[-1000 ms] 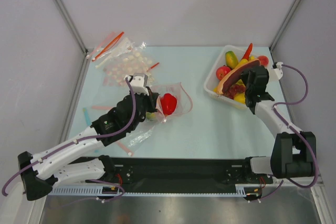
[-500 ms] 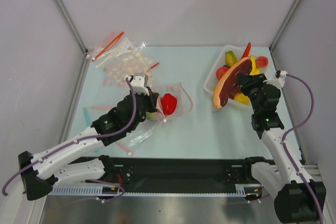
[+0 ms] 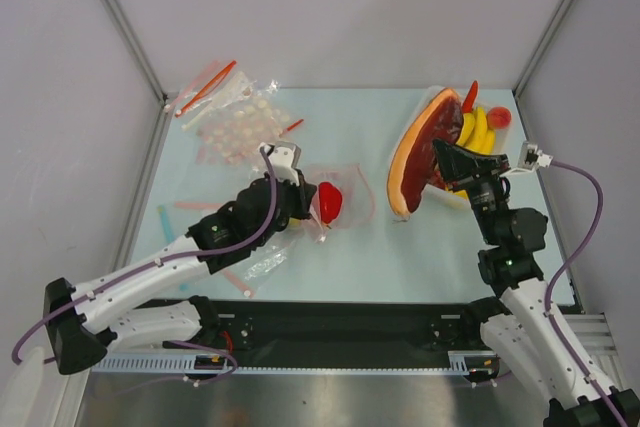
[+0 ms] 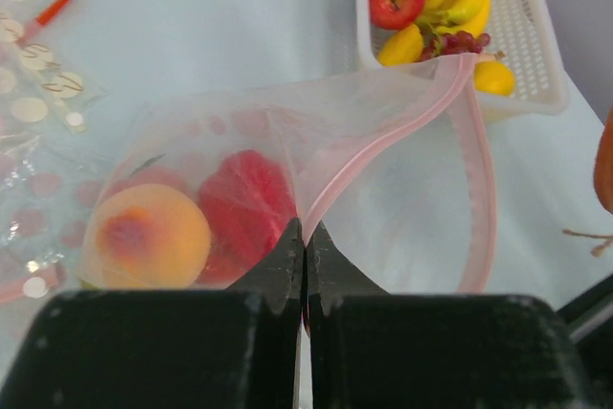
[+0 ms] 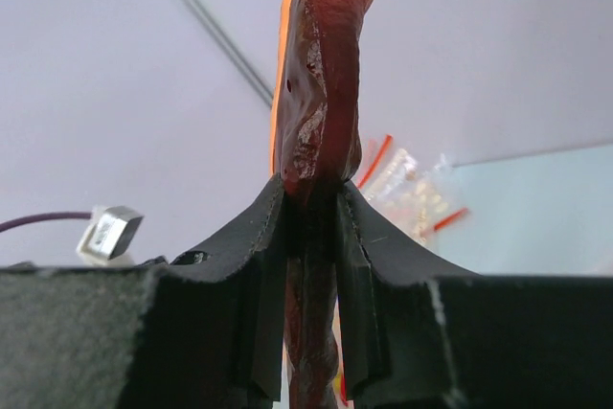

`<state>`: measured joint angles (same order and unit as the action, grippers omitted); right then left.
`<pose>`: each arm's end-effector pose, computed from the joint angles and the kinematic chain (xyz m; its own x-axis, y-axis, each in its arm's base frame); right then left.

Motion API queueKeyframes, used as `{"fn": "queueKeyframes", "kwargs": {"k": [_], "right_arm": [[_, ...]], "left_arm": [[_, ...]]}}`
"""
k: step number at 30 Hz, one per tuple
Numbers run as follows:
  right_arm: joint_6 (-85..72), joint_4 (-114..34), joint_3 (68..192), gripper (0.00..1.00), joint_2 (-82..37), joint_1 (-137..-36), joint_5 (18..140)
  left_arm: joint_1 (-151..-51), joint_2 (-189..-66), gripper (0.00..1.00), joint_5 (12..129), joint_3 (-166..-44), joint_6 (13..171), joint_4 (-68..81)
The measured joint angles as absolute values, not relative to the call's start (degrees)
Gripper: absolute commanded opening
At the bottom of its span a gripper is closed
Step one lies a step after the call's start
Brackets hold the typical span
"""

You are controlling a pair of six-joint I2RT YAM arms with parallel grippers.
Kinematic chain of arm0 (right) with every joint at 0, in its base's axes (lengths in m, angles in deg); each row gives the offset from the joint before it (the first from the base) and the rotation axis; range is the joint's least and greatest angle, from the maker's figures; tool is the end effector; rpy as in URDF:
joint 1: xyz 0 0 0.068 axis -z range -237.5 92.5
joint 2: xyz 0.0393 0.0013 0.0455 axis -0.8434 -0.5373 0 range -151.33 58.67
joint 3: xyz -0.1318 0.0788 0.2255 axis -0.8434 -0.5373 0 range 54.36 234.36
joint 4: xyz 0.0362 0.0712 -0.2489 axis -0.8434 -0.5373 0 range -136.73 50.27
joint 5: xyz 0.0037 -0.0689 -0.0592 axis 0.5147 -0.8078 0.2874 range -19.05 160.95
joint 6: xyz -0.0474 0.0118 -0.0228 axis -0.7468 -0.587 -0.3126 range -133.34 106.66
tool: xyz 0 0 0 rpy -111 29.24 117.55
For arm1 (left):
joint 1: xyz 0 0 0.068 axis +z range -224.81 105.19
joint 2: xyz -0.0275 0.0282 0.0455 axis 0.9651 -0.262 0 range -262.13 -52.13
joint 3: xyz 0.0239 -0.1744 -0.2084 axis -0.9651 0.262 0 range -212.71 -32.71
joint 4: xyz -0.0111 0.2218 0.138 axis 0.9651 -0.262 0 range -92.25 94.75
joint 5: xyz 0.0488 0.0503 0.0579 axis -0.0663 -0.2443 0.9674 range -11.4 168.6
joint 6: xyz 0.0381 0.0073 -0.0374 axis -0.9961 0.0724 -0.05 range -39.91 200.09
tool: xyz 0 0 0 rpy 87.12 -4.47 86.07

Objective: Place the food in the zip-top bag and seal the zipper
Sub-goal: Place the fake food in the zipper food storage bag.

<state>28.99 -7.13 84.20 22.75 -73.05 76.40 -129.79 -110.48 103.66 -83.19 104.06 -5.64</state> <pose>0.1475 0.0445 0.3510 0.0832 0.7189 -0.6901 -0.5476 0.6116 0.5711 0.1462 -0.1823 0.3308 -0.3720 -0.1104 -0.9216 0.3939 0.8803 -0.2645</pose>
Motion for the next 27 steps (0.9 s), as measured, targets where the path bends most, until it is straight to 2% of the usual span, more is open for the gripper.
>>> {"fn": "queueKeyframes", "kwargs": {"k": [13,19,27], "right_arm": [[25.1,11.2,79.8,0.0,22.0,-84.8,80.9],[17.9,14.0,79.8,0.0,18.2,-95.2,80.9],[11.4,16.1,79.7,0.0,16.8,-99.5,80.7]], "left_arm": [[-132.2,-111.5,0.0,90.4,-86.8,105.3,-6.8],[-132.9,-111.4,0.0,88.2,-89.7,105.6,-8.5],[-132.9,-113.1,0.0,85.9,-97.6,107.3,-11.9]]}}
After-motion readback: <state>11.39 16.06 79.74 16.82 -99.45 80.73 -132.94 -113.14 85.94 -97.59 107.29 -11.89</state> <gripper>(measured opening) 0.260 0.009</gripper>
